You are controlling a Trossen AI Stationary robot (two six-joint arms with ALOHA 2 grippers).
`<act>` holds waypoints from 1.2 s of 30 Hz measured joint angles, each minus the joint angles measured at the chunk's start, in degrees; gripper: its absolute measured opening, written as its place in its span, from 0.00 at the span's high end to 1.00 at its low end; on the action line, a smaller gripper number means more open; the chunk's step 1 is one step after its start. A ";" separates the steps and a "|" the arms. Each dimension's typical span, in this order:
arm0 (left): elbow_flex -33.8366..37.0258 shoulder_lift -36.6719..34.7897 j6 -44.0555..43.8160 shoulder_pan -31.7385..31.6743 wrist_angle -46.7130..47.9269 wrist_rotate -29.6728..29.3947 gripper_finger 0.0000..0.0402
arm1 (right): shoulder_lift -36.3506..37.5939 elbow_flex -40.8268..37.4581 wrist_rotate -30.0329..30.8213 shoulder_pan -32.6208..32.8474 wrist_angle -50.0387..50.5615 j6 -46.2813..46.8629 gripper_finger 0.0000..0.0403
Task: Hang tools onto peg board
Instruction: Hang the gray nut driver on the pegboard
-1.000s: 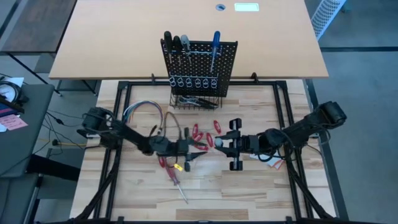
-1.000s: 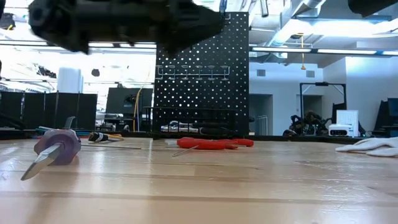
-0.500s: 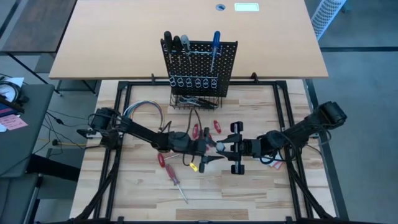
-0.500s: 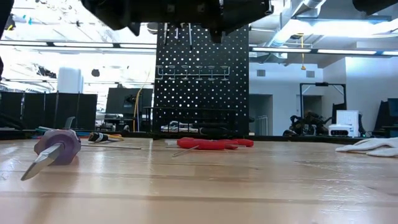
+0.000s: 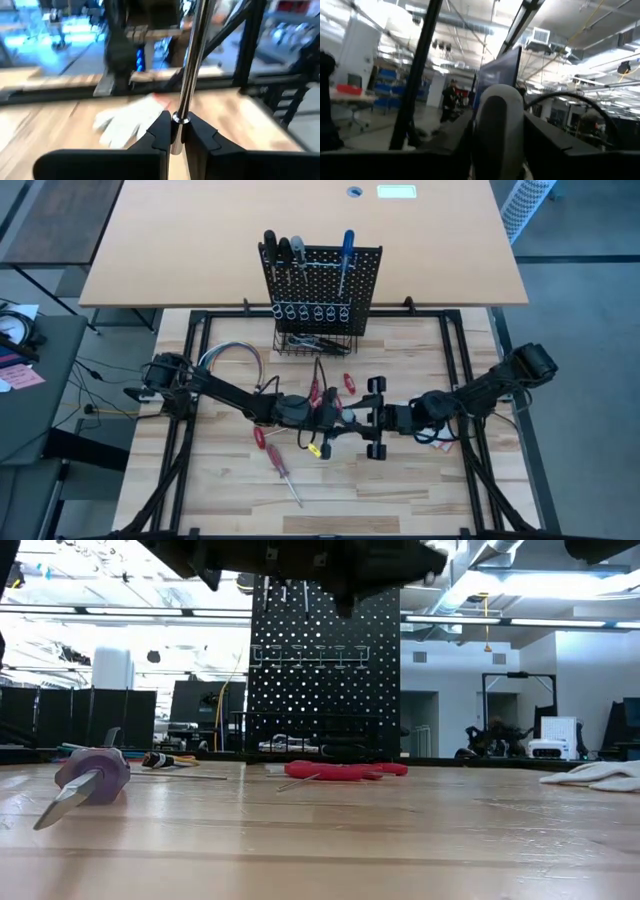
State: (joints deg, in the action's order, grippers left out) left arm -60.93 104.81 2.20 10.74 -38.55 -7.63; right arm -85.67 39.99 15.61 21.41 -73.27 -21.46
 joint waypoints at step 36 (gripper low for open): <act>-17.60 -22.44 -3.49 -25.17 45.00 -17.85 0.95 | -2.75 0.00 24.86 10.00 35.43 26.13 0.21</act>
State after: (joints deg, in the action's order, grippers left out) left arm -78.53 82.36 -1.29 -14.42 6.45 -25.48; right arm -88.41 39.99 40.47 31.41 -37.84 4.66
